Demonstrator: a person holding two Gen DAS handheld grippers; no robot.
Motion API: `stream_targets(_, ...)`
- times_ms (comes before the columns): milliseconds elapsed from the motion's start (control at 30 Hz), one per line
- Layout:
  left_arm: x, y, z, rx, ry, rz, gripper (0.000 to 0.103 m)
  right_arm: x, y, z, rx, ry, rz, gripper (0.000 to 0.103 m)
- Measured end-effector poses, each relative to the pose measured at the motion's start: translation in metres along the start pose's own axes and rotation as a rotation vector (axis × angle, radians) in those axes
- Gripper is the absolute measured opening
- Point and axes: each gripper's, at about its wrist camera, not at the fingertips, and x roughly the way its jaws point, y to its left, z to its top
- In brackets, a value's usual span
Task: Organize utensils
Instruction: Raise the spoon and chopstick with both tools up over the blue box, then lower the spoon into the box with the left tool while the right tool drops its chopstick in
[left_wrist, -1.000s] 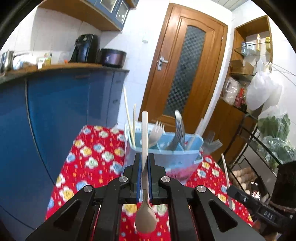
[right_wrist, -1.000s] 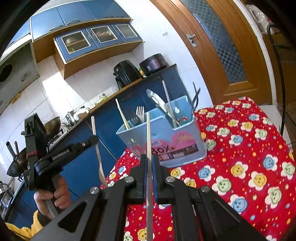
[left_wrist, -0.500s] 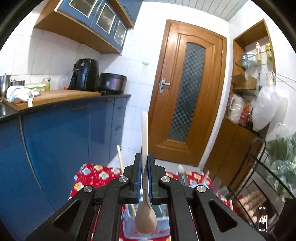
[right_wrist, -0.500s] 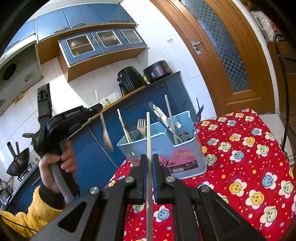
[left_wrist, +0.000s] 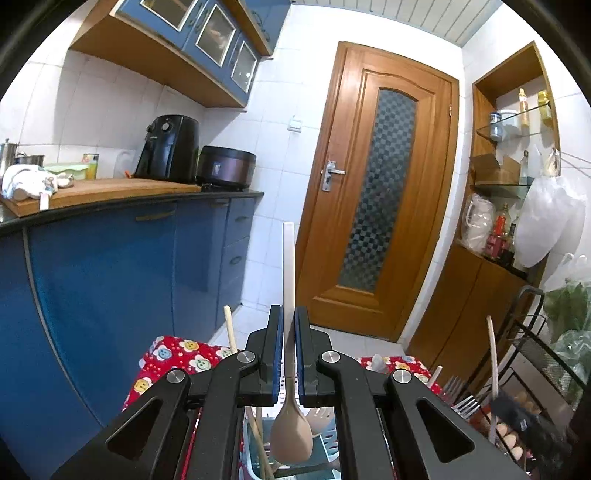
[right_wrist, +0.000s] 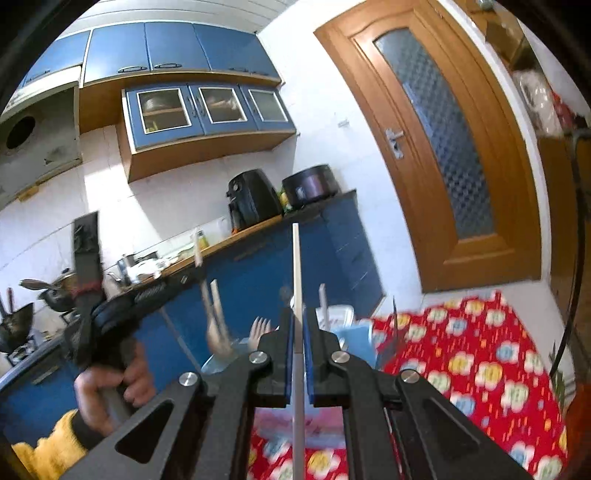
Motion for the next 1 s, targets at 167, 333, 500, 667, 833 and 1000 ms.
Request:
stream_targets(167, 0.007, -0.002, -0.008, 0.023, -0.009, -0.001, 0.006, 0.033, -0.007, 0.009, -0.013, -0.043, -0.017, 0.007)
stream_targets(333, 0.014, -0.001, -0.017, 0.039, 0.004, -0.014, 0.006, 0.058, -0.012, 0.019, -0.039, -0.097, -0.060, 0.007)
stream_targets(500, 0.023, -0.002, -0.026, 0.048, 0.021, -0.022, 0.006, 0.075, -0.016, 0.016, -0.080, -0.108, -0.090, 0.007)
stream_targets(667, 0.030, -0.002, -0.038, 0.057, 0.042, -0.021, 0.006, 0.077, -0.022, 0.006, -0.087, -0.098, -0.101, 0.007)
stream_targets(833, 0.036, -0.001, -0.045, 0.047, 0.071, -0.026, 0.006, 0.071, -0.018, 0.007, -0.117, -0.091, -0.094, 0.007)
stream_targets(1000, 0.037, -0.002, -0.045, 0.038, 0.106, -0.033, 0.009, 0.060, -0.007, 0.011, -0.133, -0.089, -0.065, 0.018)
